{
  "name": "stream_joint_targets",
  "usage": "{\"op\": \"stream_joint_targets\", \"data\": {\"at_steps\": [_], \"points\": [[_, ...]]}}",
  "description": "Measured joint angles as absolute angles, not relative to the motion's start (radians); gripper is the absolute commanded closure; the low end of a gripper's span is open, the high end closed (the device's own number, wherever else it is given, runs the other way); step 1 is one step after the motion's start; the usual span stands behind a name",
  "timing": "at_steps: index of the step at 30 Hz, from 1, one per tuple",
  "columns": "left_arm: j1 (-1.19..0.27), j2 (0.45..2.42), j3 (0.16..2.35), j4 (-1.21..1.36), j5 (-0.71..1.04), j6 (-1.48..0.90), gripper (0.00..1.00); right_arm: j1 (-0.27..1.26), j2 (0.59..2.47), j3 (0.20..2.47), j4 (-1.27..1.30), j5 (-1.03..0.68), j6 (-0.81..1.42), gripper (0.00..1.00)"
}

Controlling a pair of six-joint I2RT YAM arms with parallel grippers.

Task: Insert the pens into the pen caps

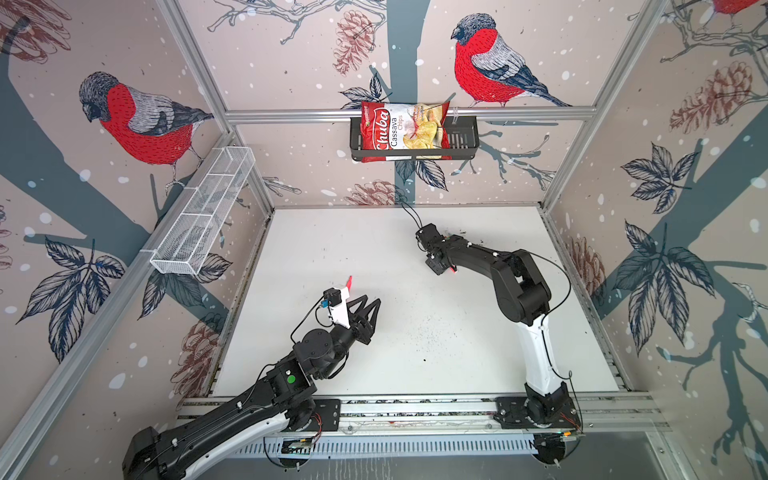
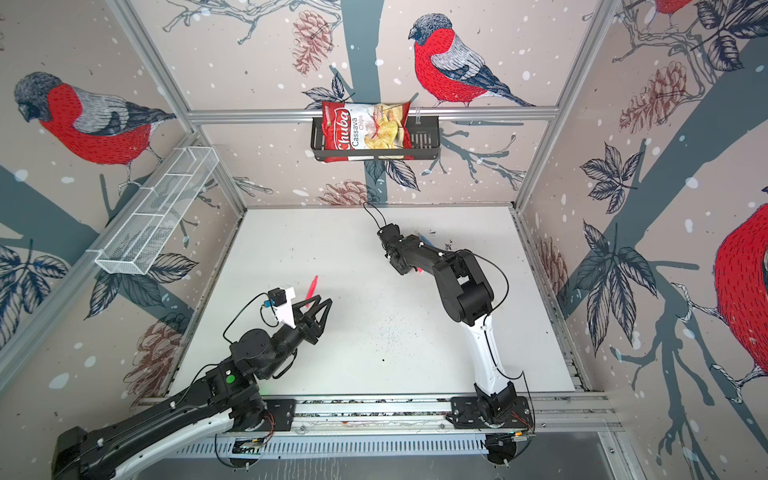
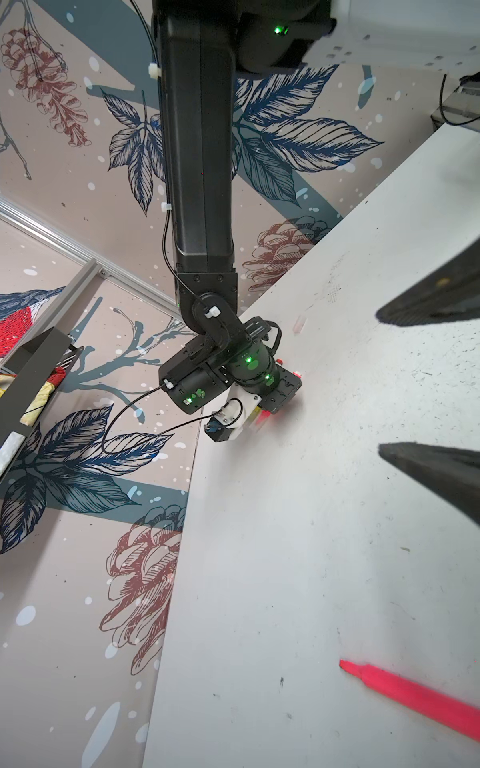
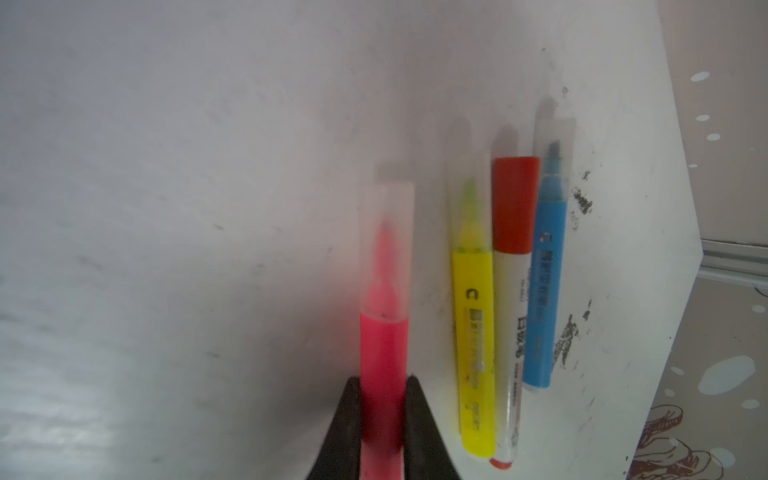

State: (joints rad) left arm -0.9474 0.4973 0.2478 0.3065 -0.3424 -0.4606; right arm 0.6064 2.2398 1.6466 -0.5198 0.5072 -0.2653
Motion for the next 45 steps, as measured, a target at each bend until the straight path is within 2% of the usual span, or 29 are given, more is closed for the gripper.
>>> {"op": "stream_joint_targets", "data": {"at_steps": [3,6,14,20,27,30,35,45], "points": [[-0.947,0.500,0.270,0.297,-0.343,-0.448,0.53,0.609,2.239,1.646,-0.520,0.560,-0.263,0.61],[-0.947,0.503,0.284,0.293,-0.343,-0.443,0.53,0.622,2.219,1.619,-0.512,0.580,-0.257,0.59],[-0.933,0.546,0.331,0.234,-0.374,-0.431,0.51,0.670,2.083,1.525,-0.478,0.559,-0.223,0.58],[-0.816,0.758,0.474,0.068,-0.384,-0.475,0.48,0.668,1.945,1.443,-0.442,0.474,-0.146,0.53],[-0.531,0.948,0.496,-0.013,-0.240,-0.553,0.47,0.651,1.755,1.313,-0.364,0.315,-0.048,0.49],[-0.461,1.029,0.498,-0.012,-0.176,-0.561,0.47,0.617,1.681,1.254,-0.329,0.242,-0.015,0.48],[-0.406,1.163,0.534,-0.007,-0.107,-0.553,0.47,0.596,1.599,1.181,-0.280,0.143,0.030,0.48],[-0.357,1.354,0.628,-0.012,-0.127,-0.523,0.48,0.583,1.531,1.089,-0.233,0.063,0.078,0.48]]}}
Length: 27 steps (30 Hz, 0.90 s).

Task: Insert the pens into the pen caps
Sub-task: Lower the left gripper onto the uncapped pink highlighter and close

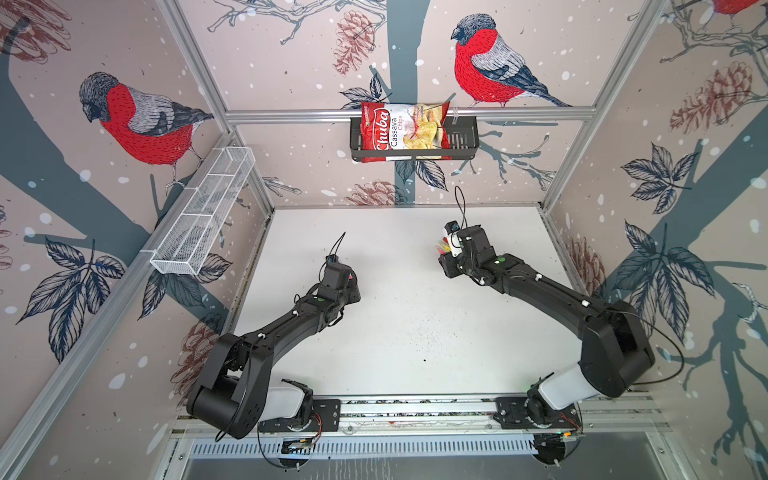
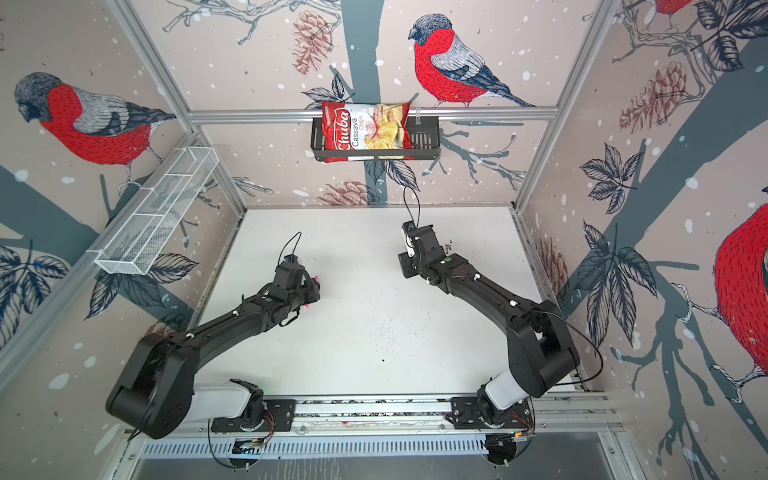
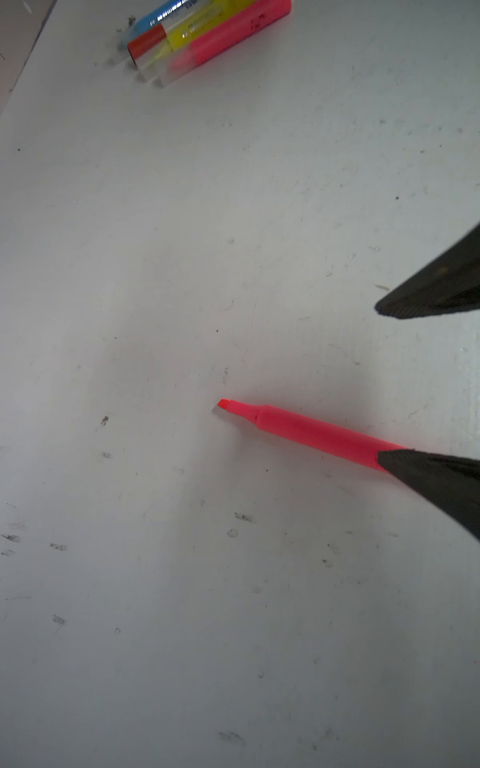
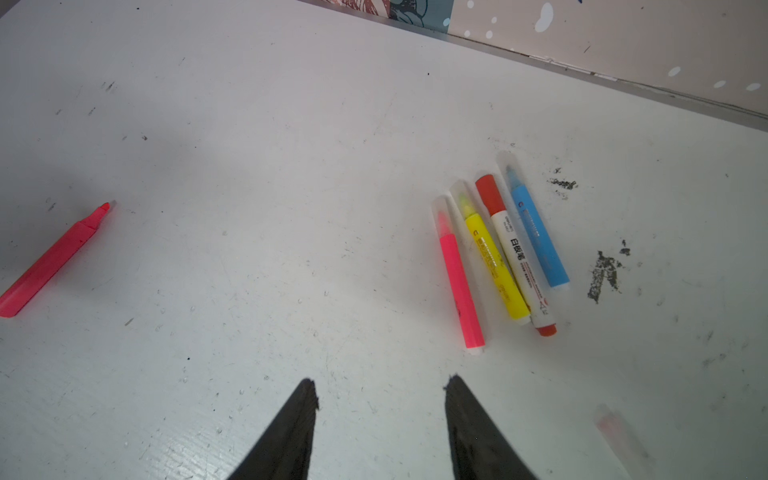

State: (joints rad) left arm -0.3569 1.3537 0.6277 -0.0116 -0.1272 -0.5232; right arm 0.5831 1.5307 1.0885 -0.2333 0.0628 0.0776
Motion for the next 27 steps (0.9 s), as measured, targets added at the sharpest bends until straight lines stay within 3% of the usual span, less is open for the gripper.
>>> {"op": "stream_joint_targets", "data": {"at_steps": [15,27], "points": [[-0.304,1.525,0.670,-0.036,-0.036,-0.519,0.54,0.576,1.468,1.008,-0.186,-0.009,0.104,0.48],[-0.305,1.541,0.661,-0.011,-0.001,-0.499,0.62,0.556,1.430,0.980,-0.154,-0.090,0.141,0.48]]}}
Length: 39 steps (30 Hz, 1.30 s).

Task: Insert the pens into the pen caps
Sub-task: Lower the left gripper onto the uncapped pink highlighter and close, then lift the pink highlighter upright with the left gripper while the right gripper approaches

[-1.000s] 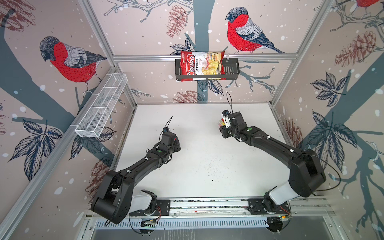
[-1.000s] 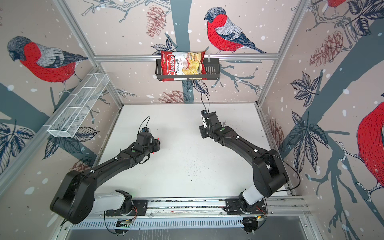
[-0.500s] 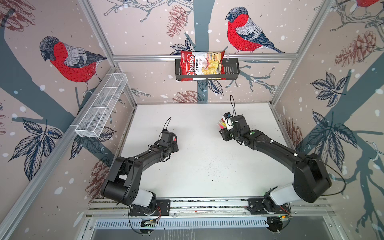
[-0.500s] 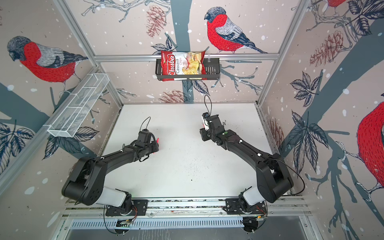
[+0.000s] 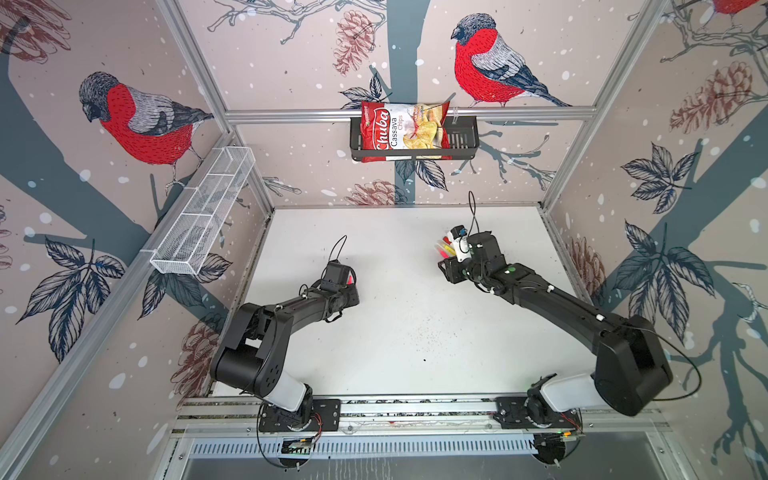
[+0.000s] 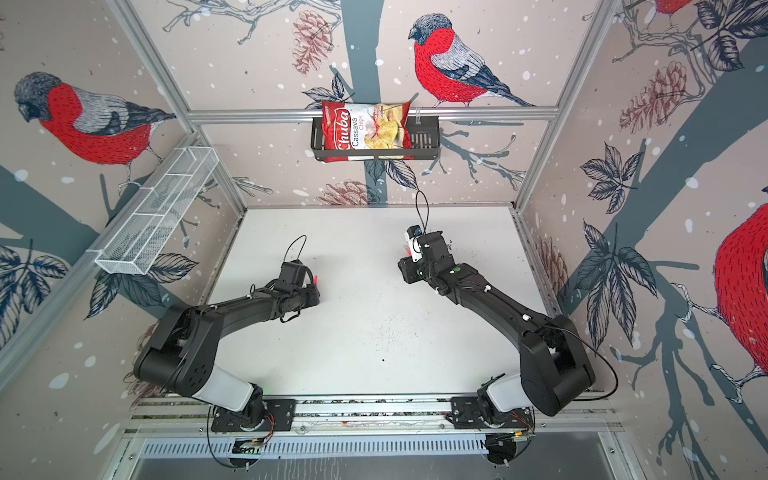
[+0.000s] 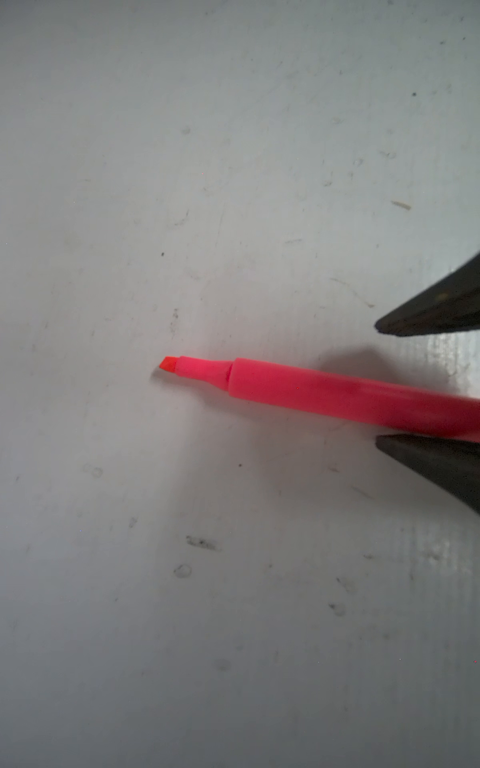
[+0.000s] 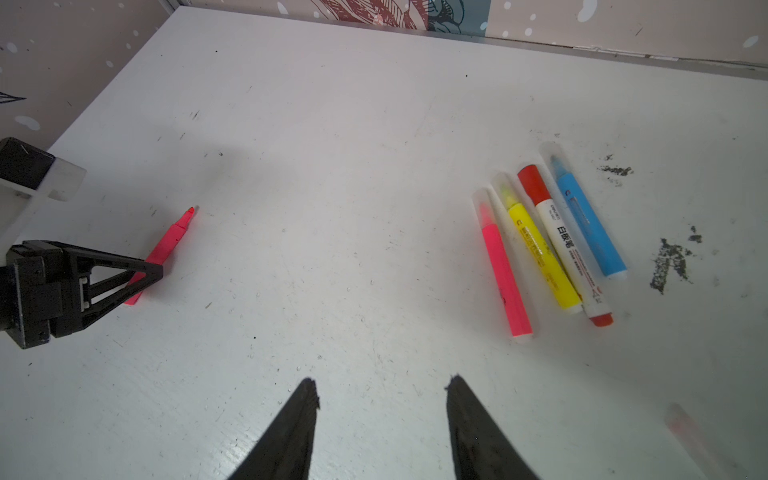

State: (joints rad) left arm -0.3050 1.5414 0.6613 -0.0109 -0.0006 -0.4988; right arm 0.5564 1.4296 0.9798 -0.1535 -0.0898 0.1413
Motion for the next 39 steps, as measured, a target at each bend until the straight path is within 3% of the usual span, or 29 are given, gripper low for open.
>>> {"op": "stream_joint_targets", "data": {"at_steps": [14,39], "points": [[-0.337,1.498,0.610,0.014,0.061,-0.496,0.87,0.455,1.428,0.978,-0.107,-0.274,0.243,0.49],[-0.445,1.165,0.460,0.159,0.163,-0.490,0.93,0.408,1.359,0.867,0.001,-0.479,0.343,0.45]]}}
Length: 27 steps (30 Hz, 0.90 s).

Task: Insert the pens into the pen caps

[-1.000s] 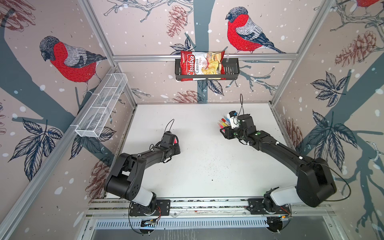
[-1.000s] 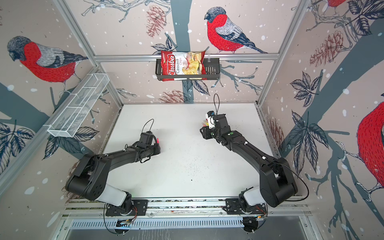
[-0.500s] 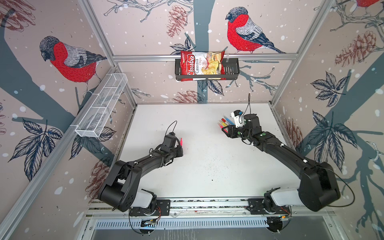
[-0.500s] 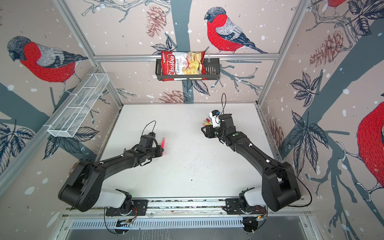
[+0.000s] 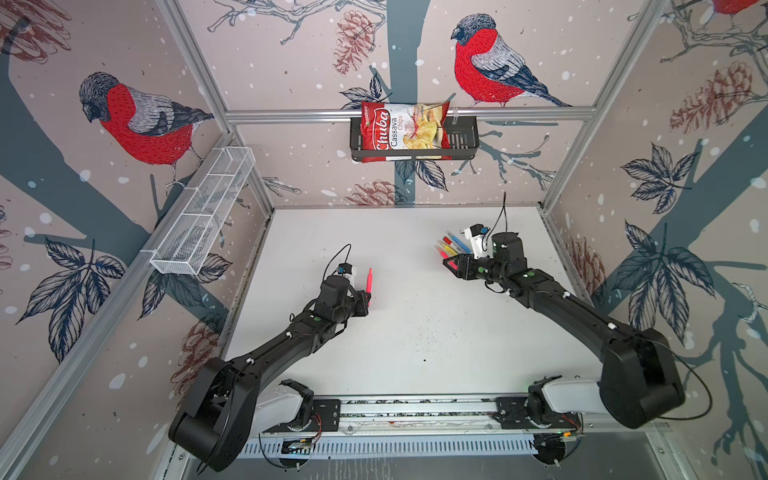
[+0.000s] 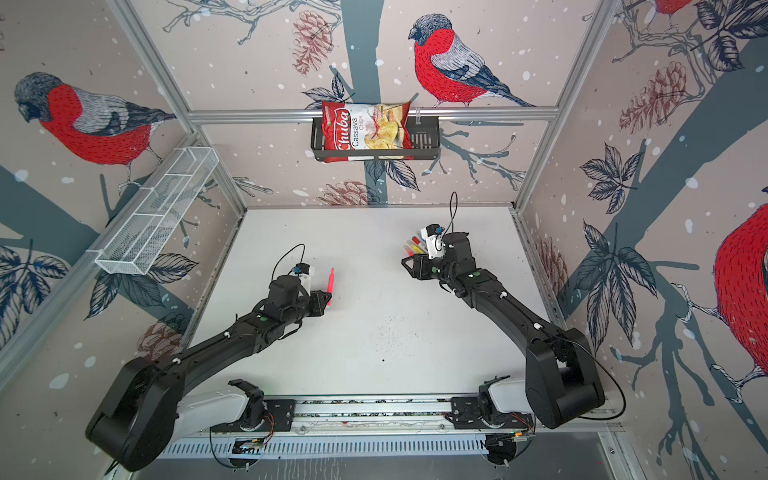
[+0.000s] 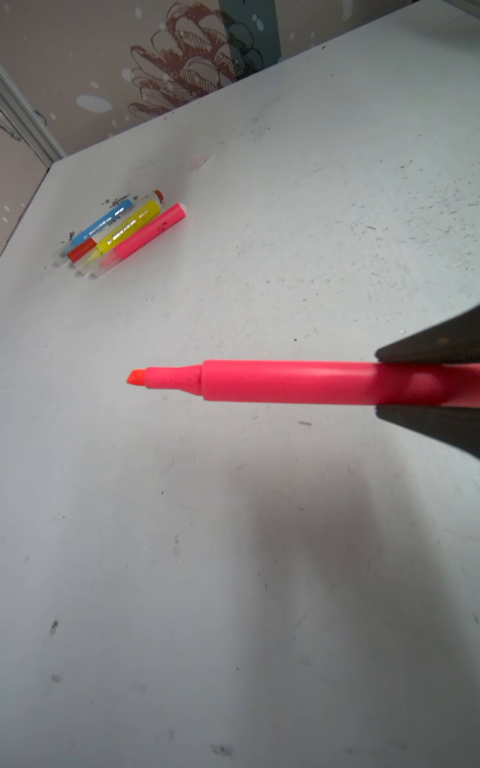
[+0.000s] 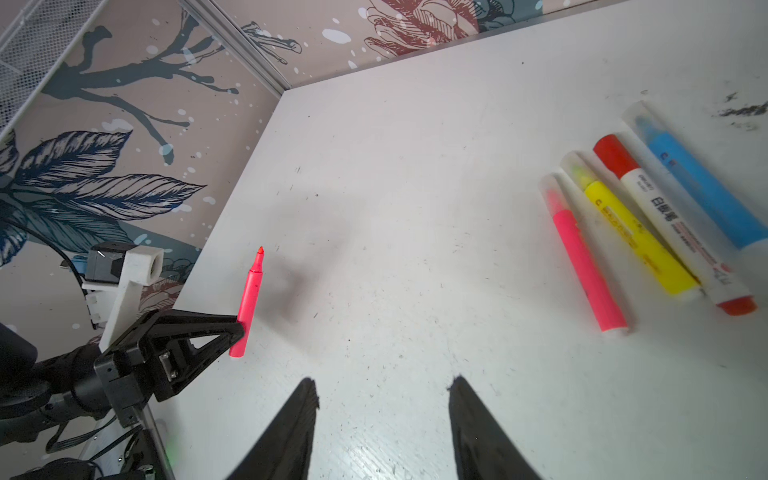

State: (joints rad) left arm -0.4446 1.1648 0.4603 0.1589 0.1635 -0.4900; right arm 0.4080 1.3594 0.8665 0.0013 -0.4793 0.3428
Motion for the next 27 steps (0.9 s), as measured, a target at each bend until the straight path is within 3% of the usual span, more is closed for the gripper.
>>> {"op": "stream_joint_targets", "data": {"at_steps": [12,27], "points": [[-0.564,1.000,0.386,0.310,0.183,-0.499,0.92,0.556,1.439,0.837,0.165,-0.594,0.408,0.42],[-0.705,1.025,0.388,0.410,0.127,-0.524,0.92,0.701,1.524,0.854,0.339,-0.643,0.500,0.42]]}}
